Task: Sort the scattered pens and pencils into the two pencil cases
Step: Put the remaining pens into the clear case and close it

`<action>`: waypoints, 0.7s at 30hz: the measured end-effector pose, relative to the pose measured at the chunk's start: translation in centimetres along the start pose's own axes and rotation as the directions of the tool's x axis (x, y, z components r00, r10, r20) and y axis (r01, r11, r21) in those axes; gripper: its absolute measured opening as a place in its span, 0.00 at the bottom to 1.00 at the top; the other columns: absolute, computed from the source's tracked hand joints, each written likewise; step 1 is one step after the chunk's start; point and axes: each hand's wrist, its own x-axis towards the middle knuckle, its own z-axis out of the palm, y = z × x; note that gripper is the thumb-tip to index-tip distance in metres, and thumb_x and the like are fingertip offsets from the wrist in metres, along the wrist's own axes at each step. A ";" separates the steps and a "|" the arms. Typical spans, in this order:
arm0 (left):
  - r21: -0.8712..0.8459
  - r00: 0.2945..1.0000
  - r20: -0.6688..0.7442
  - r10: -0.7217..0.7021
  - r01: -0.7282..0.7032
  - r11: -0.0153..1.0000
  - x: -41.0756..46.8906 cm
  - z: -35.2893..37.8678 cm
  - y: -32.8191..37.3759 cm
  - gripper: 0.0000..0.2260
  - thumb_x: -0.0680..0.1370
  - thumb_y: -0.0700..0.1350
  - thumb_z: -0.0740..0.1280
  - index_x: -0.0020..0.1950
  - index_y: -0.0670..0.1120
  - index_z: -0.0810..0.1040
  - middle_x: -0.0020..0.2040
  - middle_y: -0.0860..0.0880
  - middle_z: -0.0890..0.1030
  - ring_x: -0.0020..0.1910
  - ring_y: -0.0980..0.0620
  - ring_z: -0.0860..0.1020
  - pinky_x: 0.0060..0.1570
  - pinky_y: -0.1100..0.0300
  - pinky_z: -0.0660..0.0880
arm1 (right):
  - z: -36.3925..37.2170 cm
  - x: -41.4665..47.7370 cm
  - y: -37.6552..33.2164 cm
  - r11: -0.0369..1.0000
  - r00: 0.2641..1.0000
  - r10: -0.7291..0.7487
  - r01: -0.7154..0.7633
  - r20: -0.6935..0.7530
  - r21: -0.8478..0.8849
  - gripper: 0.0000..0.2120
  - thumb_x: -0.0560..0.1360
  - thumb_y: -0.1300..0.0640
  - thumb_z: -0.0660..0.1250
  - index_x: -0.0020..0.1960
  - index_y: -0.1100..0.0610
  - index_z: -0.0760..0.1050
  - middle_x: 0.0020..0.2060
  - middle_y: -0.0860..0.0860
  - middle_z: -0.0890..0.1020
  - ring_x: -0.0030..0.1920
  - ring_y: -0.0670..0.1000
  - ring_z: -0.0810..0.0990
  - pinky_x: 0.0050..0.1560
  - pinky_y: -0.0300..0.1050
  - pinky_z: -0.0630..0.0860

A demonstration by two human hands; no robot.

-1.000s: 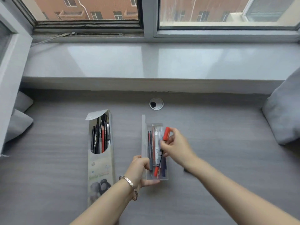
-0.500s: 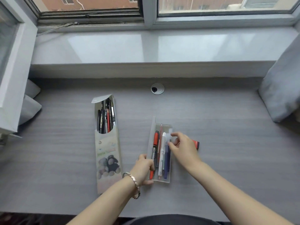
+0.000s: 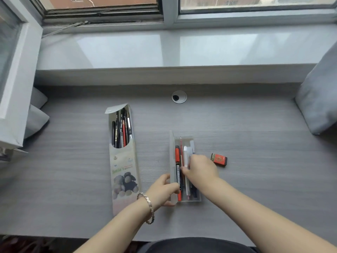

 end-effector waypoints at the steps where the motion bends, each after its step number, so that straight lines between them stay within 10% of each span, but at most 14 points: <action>1: 0.004 1.000 0.004 -0.002 0.002 1.000 0.0 0.0 0.0 0.23 0.74 0.34 0.60 0.69 0.34 0.60 0.36 0.50 0.68 0.35 0.56 0.68 0.57 0.43 0.76 | 0.1 -0.1 -0.2 1.000 1.000 0.020 -0.020 0.003 -0.010 0.15 0.75 0.50 0.62 0.35 0.58 0.65 0.43 0.57 0.79 0.45 0.57 0.78 0.38 0.43 0.67; 8: -0.007 0.999 0.042 0.028 -0.028 1.000 0.2 -0.2 -0.2 0.19 0.74 0.35 0.60 0.65 0.39 0.67 0.39 0.50 0.72 0.40 0.55 0.72 0.54 0.47 0.78 | 0.6 -0.1 -1.3 0.996 0.997 0.083 -0.083 -0.001 0.031 0.05 0.74 0.58 0.63 0.41 0.58 0.72 0.46 0.58 0.82 0.47 0.59 0.80 0.37 0.42 0.69; 13: -0.036 1.000 0.015 0.001 -0.001 0.999 0.0 -0.4 -0.2 0.06 0.74 0.34 0.60 0.46 0.44 0.71 0.36 0.49 0.69 0.36 0.55 0.69 0.56 0.43 0.77 | -0.5 -0.3 -0.2 0.956 0.994 0.109 -0.105 0.001 0.273 0.12 0.69 0.55 0.63 0.28 0.57 0.67 0.25 0.53 0.72 0.32 0.56 0.72 0.31 0.43 0.66; 18: -0.011 1.000 0.020 0.020 -0.020 1.000 0.7 -0.4 -0.6 0.21 0.74 0.34 0.61 0.66 0.33 0.64 0.37 0.50 0.70 0.38 0.56 0.71 0.55 0.45 0.77 | -3.5 -2.4 2.0 0.806 0.957 -0.121 0.250 -0.264 0.536 0.07 0.74 0.58 0.63 0.38 0.50 0.69 0.37 0.53 0.80 0.34 0.54 0.80 0.38 0.53 0.79; 21: -0.013 0.999 0.043 0.024 -0.024 1.000 0.7 -0.4 -0.5 0.19 0.74 0.34 0.61 0.64 0.36 0.67 0.39 0.49 0.71 0.39 0.55 0.71 0.56 0.45 0.77 | -3.0 -2.9 3.4 0.809 0.843 -0.359 0.495 -0.400 0.318 0.08 0.72 0.63 0.64 0.46 0.50 0.73 0.47 0.54 0.82 0.45 0.52 0.80 0.48 0.46 0.77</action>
